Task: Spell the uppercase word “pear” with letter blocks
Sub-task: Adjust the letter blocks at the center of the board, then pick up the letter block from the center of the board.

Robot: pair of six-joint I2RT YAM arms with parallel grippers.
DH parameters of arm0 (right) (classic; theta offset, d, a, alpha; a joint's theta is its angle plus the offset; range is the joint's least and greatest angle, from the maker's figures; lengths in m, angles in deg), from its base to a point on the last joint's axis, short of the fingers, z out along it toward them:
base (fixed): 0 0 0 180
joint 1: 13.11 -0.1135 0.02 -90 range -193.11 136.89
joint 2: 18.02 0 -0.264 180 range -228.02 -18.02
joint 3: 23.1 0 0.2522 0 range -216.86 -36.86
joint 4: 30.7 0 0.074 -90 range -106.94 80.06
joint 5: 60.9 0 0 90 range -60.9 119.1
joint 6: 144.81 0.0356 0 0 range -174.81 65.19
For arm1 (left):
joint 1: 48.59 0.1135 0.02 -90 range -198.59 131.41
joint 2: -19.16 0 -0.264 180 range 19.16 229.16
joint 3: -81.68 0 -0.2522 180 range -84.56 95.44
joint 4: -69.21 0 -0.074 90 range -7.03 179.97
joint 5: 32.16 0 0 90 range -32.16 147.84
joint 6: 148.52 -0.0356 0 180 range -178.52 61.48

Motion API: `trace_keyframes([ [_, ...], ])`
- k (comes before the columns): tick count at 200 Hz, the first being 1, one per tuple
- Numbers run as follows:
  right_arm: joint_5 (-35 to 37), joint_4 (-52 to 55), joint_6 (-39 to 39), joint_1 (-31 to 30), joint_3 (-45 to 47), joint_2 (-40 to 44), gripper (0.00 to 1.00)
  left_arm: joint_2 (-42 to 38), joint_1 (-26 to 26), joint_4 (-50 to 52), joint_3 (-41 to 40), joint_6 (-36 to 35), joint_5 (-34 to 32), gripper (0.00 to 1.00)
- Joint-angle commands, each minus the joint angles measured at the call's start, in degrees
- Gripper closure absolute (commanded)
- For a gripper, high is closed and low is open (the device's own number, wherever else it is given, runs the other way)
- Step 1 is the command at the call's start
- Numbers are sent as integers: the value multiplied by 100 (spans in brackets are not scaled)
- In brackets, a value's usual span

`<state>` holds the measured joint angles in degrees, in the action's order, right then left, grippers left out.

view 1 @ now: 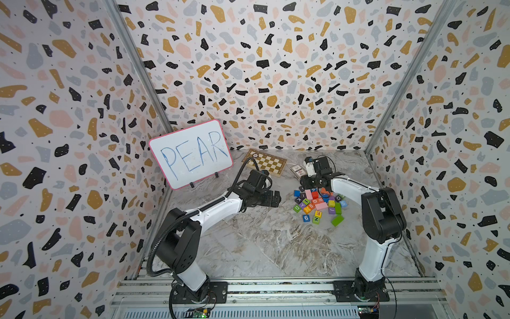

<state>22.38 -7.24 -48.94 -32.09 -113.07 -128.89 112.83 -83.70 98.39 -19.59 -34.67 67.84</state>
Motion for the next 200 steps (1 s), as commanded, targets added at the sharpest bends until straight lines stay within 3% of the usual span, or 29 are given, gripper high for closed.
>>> trace_keyframes([
  [1,-91,453,-331,26,-226,-125,49,-213,-33,-5,-41,55,72,1],
  [136,36,598,-413,1,-497,-623,50,-358,-39,-19,-178,89,101,1],
  [200,328,700,-473,-81,-685,-831,58,-415,-37,-18,-234,103,91,1],
])
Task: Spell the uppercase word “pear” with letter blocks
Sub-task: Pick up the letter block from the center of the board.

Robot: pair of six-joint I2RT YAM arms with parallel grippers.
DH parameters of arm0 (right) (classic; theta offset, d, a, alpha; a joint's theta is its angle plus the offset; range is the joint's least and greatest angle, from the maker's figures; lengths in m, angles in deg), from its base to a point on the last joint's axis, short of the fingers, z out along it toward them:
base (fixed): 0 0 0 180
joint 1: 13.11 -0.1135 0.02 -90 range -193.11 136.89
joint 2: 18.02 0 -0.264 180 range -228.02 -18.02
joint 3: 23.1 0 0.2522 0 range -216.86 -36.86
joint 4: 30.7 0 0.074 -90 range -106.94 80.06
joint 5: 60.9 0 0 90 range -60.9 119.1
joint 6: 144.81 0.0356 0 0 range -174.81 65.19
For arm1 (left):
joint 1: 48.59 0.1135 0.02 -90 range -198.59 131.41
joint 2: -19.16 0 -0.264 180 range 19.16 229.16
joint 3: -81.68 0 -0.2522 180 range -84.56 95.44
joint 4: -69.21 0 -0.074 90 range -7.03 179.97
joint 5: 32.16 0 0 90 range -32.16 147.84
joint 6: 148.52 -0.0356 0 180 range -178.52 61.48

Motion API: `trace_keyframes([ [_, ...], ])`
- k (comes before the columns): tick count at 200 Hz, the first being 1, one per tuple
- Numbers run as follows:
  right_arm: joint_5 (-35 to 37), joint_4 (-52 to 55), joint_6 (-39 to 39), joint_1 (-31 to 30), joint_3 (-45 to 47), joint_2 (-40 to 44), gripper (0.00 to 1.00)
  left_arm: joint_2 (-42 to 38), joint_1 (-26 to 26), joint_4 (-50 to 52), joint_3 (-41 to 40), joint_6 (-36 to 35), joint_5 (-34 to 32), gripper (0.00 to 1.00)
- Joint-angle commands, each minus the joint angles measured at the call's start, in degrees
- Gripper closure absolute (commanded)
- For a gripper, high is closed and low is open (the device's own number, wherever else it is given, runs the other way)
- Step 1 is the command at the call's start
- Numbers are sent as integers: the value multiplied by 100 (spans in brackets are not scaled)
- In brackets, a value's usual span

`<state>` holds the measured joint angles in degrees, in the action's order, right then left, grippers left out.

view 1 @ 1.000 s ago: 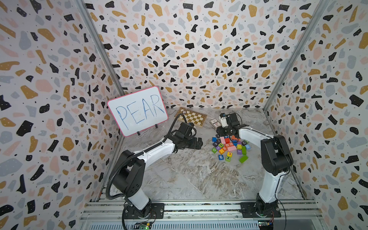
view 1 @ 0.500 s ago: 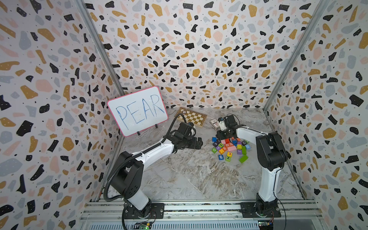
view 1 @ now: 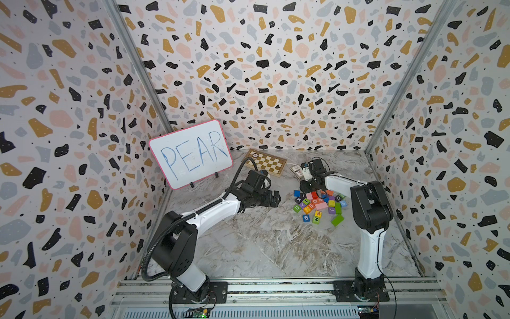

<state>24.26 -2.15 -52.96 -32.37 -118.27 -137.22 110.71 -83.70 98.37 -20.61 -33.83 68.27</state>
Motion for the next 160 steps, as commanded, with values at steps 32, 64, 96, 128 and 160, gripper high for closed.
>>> trace_keyframes([
  [32,133,185,-63,-77,-156,-59,63,-231,-37,4,-156,37,14,1],
  [64,142,169,-41,-77,-165,-69,65,-260,-38,0,-198,54,-5,1],
  [96,144,223,7,-82,-247,0,69,-316,-34,50,-198,89,-14,1],
  [128,155,252,55,-104,-296,179,71,-449,-30,189,-216,206,4,1],
  [160,190,241,104,-131,-339,355,72,-597,-13,389,-249,302,52,1],
])
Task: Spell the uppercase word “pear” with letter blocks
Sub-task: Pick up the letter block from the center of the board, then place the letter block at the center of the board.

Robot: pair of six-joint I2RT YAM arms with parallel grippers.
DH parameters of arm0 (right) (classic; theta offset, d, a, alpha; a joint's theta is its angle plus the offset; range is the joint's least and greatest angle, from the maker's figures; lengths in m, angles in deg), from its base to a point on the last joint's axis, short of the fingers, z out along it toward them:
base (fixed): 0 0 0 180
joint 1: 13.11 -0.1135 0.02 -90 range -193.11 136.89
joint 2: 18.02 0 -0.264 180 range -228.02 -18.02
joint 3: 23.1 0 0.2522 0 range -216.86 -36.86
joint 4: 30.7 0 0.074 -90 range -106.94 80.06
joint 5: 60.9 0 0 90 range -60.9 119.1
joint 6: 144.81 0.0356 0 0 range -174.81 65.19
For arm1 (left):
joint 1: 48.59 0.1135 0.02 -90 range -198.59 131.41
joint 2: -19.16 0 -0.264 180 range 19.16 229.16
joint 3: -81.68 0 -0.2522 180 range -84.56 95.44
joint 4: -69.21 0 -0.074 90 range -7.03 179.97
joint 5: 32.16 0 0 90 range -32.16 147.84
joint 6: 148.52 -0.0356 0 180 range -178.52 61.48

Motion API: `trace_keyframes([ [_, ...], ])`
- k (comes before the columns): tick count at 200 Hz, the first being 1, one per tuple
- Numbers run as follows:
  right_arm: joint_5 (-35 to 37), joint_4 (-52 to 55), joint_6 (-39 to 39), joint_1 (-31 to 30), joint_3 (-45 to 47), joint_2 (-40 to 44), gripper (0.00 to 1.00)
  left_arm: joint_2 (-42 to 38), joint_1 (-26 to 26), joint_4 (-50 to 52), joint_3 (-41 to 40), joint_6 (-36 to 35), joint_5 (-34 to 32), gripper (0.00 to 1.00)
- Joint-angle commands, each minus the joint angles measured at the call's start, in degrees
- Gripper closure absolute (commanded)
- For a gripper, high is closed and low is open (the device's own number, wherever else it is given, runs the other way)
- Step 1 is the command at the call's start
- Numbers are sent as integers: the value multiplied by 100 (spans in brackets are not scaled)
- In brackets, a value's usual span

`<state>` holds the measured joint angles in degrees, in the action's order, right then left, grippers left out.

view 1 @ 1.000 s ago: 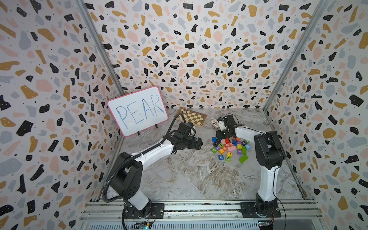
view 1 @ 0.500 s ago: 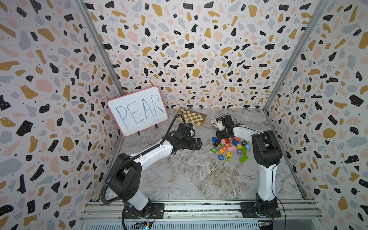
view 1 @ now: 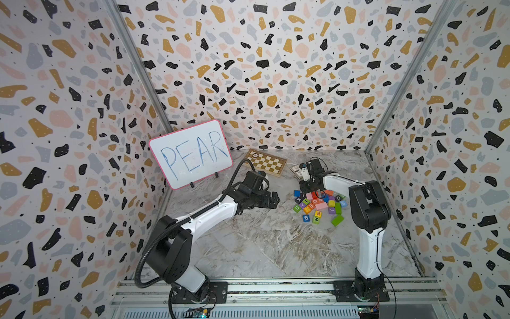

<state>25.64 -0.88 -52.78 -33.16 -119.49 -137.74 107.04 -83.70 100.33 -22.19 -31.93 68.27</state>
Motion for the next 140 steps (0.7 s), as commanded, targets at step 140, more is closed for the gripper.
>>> trace_keyframes([
  [140,20,-424,277,-2004,1032,1534,74,-2009,1279,555,-1695,707,667,1],
])
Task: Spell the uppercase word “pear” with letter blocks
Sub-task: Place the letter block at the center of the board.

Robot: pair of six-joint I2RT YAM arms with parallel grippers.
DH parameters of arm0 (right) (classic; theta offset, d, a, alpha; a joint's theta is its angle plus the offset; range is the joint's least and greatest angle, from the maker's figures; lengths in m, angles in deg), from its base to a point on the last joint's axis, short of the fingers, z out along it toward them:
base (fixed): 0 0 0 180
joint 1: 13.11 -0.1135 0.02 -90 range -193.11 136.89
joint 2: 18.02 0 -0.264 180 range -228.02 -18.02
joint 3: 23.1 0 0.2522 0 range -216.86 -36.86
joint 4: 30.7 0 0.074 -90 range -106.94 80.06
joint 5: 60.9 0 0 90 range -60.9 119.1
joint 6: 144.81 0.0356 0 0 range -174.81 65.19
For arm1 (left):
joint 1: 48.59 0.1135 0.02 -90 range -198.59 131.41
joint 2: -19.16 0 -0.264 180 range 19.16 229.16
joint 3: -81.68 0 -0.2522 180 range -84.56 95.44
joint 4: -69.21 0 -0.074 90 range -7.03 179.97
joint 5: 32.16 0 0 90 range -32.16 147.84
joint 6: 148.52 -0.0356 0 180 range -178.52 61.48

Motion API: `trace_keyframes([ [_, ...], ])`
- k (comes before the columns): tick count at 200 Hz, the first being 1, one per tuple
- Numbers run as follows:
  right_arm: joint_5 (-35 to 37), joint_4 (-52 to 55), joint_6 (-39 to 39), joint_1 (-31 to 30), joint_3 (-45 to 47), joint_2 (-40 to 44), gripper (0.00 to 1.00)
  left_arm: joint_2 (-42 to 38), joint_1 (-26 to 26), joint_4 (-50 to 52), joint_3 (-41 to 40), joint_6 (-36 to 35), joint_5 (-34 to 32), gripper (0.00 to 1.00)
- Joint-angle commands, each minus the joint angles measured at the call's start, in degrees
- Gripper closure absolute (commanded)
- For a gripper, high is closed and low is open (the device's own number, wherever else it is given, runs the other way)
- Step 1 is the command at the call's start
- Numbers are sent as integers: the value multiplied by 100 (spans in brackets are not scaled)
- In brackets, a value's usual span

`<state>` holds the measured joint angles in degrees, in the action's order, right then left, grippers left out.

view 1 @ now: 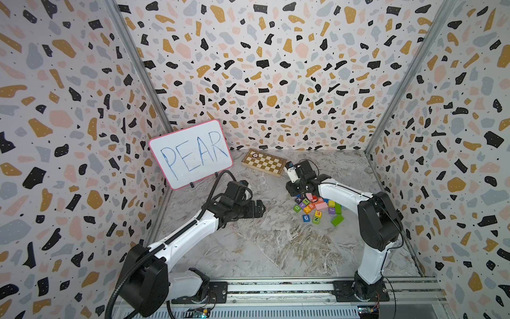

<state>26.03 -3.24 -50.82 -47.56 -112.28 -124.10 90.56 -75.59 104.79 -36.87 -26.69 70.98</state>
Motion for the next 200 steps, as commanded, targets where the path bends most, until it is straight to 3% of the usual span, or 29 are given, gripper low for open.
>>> trace_keyframes([
  [1,-19,-194,82,-598,323,164,74,-375,481,119,-234,178,397,1],
  [43,16,-416,10,-1545,300,-256,74,-1239,781,465,-1000,583,282,1],
  [82,103,-481,-172,-1985,194,-614,74,-1965,1093,684,-1329,619,87,1],
  [108,506,-406,-487,-2301,55,-915,74,-1832,1264,696,-1299,505,236,1],
  [142,526,-421,-636,-2434,121,-1003,71,-1561,1291,531,-1249,475,345,1],
  [200,726,-506,-676,-2443,413,-833,56,-1081,1286,211,-1071,474,539,1],
])
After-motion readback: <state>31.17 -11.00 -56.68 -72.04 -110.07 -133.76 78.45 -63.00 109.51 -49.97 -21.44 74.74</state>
